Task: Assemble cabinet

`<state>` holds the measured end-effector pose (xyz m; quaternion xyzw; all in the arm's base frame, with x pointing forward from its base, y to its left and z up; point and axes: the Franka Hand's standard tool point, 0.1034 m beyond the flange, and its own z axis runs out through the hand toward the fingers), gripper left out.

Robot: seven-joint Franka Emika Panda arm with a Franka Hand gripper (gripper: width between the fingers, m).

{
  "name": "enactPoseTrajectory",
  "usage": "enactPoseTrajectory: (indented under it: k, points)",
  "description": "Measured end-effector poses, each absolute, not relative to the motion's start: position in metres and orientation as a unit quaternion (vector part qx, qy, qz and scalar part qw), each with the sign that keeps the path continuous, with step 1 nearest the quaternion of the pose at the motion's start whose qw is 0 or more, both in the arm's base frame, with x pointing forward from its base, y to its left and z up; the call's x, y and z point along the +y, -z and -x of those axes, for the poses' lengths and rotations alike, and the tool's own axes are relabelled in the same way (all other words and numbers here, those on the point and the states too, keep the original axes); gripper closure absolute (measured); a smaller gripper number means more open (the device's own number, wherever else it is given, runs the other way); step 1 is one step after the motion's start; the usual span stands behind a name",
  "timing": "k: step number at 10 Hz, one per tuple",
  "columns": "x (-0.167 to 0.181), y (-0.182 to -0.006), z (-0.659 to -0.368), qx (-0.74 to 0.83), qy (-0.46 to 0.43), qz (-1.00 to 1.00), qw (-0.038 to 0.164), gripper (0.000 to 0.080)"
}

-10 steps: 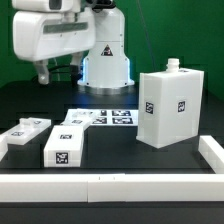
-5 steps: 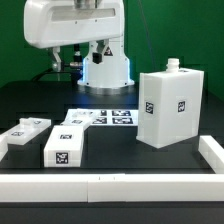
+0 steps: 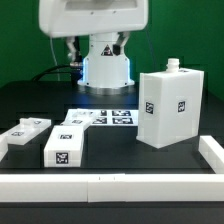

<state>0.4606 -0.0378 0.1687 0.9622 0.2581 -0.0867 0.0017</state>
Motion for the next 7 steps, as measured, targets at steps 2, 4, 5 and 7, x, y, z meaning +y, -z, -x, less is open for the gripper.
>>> enactPoseTrajectory:
  k: [2, 4, 5, 7]
  points:
    - [-0.0169, -0.1846, -0.4703, 0.244, 0.087, -0.966, 0.007, 0.0004]
    - [-0.0202, -0.1817, -0.4685, 0.242, 0.09, -0.966, 0.006, 0.0004]
    - [-0.0198, -0.1816, -0.4685, 0.242, 0.09, -0.966, 0.006, 0.0004]
    - [-0.0167, -0.1814, -0.4686, 0.229, 0.09, -0.969, 0.008, 0.0004]
